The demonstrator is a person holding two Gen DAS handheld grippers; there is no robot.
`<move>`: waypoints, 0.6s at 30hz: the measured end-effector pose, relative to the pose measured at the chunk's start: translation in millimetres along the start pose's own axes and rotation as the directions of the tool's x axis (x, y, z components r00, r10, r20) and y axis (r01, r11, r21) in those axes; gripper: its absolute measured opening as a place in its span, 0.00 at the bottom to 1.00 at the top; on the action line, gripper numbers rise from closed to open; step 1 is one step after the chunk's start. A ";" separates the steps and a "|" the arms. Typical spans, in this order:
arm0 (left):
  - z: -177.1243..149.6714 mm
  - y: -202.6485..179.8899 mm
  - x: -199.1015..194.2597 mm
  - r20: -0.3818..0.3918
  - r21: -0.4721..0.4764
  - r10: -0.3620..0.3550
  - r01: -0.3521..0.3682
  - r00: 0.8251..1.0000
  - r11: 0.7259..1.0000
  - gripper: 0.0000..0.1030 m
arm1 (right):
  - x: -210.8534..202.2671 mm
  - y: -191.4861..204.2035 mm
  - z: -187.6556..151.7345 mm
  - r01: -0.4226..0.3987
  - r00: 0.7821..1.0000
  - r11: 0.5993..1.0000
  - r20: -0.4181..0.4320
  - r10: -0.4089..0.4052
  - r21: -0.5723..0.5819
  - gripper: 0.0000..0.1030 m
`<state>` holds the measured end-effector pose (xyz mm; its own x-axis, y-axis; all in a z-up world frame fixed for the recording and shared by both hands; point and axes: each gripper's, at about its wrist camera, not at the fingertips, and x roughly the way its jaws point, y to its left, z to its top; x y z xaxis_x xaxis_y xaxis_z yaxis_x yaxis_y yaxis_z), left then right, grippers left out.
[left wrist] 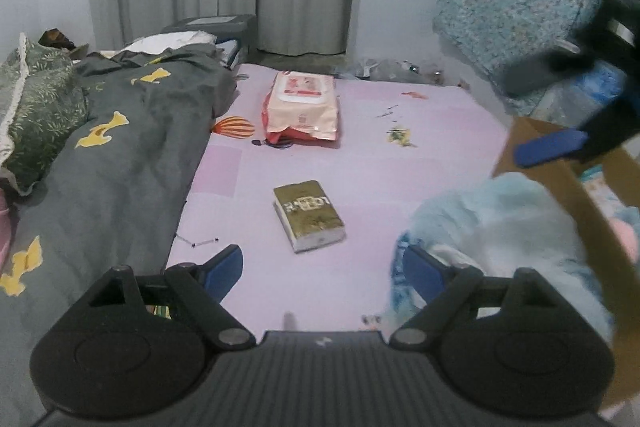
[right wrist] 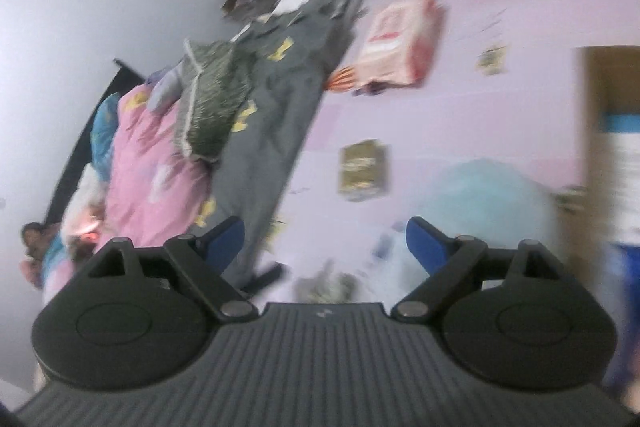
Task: Organize soft objects
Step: 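Move the open right gripper back over the bed to the gold box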
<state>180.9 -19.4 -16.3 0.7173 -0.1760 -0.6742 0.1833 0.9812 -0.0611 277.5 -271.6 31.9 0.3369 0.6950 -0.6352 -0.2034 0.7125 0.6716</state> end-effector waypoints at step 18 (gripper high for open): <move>15.2 21.6 138.0 -0.178 -0.041 -0.072 0.066 0.981 0.997 0.63 | 221.6 -45.9 70.6 0.222 0.943 0.974 -0.265 -0.200 0.055 0.49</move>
<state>294.0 -23.7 -99.5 0.5711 -0.2290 -0.7883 0.2025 0.9699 -0.1351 426.4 -157.2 -112.8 0.1146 0.5390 -0.8345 -0.0727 0.8423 0.5341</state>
